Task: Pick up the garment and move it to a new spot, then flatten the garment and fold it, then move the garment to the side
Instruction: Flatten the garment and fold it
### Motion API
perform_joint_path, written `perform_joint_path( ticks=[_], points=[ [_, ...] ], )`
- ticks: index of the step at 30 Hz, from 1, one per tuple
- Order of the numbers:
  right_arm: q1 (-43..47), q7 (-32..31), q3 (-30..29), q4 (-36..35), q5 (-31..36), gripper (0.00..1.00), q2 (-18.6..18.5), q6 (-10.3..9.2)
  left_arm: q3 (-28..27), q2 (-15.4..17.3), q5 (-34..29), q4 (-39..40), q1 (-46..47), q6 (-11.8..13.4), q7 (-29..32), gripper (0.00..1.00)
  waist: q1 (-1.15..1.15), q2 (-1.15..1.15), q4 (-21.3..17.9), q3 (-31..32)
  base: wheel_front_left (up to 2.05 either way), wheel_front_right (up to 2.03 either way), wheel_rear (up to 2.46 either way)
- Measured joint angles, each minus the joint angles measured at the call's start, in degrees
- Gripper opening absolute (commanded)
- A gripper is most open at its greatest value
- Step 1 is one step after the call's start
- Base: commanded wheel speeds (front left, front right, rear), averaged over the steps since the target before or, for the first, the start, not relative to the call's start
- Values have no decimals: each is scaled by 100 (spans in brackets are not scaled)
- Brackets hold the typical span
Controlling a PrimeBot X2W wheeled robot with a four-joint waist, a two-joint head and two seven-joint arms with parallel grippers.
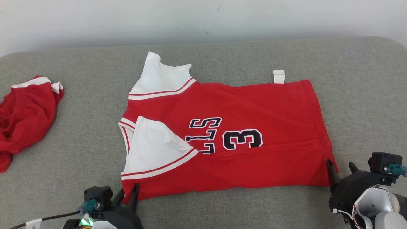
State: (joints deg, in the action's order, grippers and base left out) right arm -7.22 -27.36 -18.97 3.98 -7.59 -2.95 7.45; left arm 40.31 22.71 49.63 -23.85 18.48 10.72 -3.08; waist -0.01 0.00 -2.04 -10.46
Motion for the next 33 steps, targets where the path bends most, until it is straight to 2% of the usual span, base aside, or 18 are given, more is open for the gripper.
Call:
perform_joint_path(
  ticks=[10, 14, 15, 16, 17, 18, 26, 33],
  points=[
    [-285, -105, -10, 586, 232, 100, -1, 0, 1, -63, 80, -53, 48, -110, 15, 0, 0, 0, 8, -129, 0, 0, 0],
    [-411, -341, 124, 811, 420, 100, -4, 0, 1, -69, 86, -49, 77, -124, 5, 0, 0, 0, 55, -179, 0, 0, 0],
    [-434, -436, 198, 845, 445, 96, -12, 0, 3, -79, 89, -52, 87, -141, 7, 0, 0, -1, 68, -189, 0, 0, 0],
    [-442, -503, 235, 849, 443, 59, -21, -1, 12, -92, 90, -54, 95, -142, 7, 0, 0, -1, 83, -192, 0, 0, 0],
    [-444, -544, 255, 844, 424, 59, -25, -1, 19, -105, 93, -56, 102, -151, 8, 0, 1, -1, 100, -189, 0, 0, 0],
    [-398, -645, 292, 801, 430, 0, -40, -5, 41, -123, 100, -71, 113, -164, 22, 0, 1, 0, 126, -157, 0, 0, 0],
    [316, -837, 2, 107, 311, 0, -7, 2, 120, -46, 237, 158, -237, -153, 100, 0, 1, 0, 170, 143, 0, 0, 0],
    [862, -1028, -196, -374, -9, 0, 7, 3, 151, 288, 326, 806, -840, 116, 302, 0, 1, 0, 97, 377, 0, 0, 0]
  ],
)
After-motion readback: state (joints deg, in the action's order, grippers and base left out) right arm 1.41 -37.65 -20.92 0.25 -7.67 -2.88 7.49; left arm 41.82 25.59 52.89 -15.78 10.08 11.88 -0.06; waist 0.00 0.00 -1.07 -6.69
